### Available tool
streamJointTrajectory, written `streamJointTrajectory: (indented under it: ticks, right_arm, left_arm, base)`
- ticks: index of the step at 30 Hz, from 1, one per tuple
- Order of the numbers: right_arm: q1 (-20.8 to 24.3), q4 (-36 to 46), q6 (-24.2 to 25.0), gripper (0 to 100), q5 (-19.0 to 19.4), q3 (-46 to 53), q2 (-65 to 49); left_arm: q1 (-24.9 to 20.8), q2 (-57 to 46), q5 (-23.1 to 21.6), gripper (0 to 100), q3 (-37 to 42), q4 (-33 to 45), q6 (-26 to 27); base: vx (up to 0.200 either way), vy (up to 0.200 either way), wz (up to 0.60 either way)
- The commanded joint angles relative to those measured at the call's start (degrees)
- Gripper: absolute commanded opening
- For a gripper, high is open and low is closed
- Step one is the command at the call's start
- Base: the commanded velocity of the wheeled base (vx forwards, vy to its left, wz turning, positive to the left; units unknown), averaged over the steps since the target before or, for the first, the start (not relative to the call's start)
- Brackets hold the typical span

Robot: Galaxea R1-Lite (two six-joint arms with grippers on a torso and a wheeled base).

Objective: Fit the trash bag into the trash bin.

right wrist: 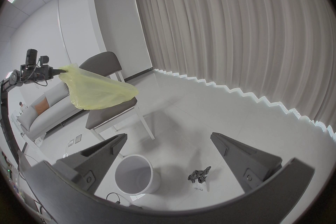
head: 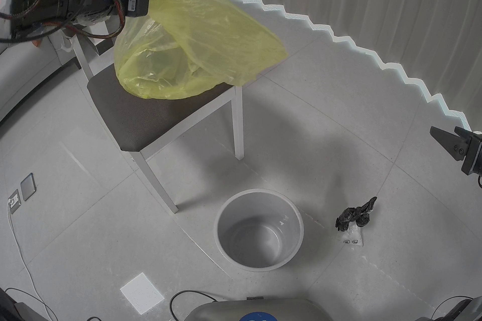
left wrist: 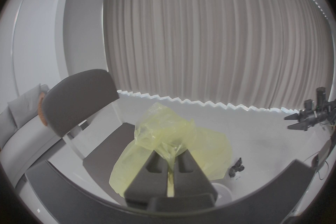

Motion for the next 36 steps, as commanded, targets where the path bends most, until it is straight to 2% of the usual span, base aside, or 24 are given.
streamJointTrajectory:
  ticks: [1, 10, 15, 19, 26, 36]
  right_arm:
    - [0.03, -0.06, 0.05, 100, 0.02, 0.11, -0.1]
    - [-0.23, -0.94, 3.39, 100, 2.83, 0.02, -0.1]
    - [-0.41, -1.11, 3.57, 100, 2.83, -0.15, 0.78]
    - [-0.59, -3.31, 6.03, 100, 2.83, -0.33, 1.75]
    - [-0.85, -4.19, 7.26, 100, 2.83, -0.59, 3.16]
    - [-1.64, -6.3, 9.63, 100, 2.92, -0.68, 6.5]
  left_arm:
    - [-3.87, -1.24, 0.02, 0, -0.88, 0.47, 1.58]
    - [-9.85, -1.59, 0.11, 0, -0.17, 0.21, 4.21]
    - [-12.66, -2.12, -0.07, 0, 0.09, 0.03, 5.09]
    - [-15.83, -3.09, -1.65, 0, 2.38, -0.32, 5.97]
    - [-18.46, -3.17, -3.06, 0, 2.02, -1.2, 9.4]
    - [-21.01, -3.7, -4.29, 0, 1.76, -2.78, 9.66]
  base:
    - [0.0, 0.0, 0.0]
    - [0.0, 0.0, 0.0]
    - [0.0, 0.0, 0.0]
    - [0.0, 0.0, 0.0]
    - [0.0, 0.0, 0.0]
    - [0.0, 0.0, 0.0]
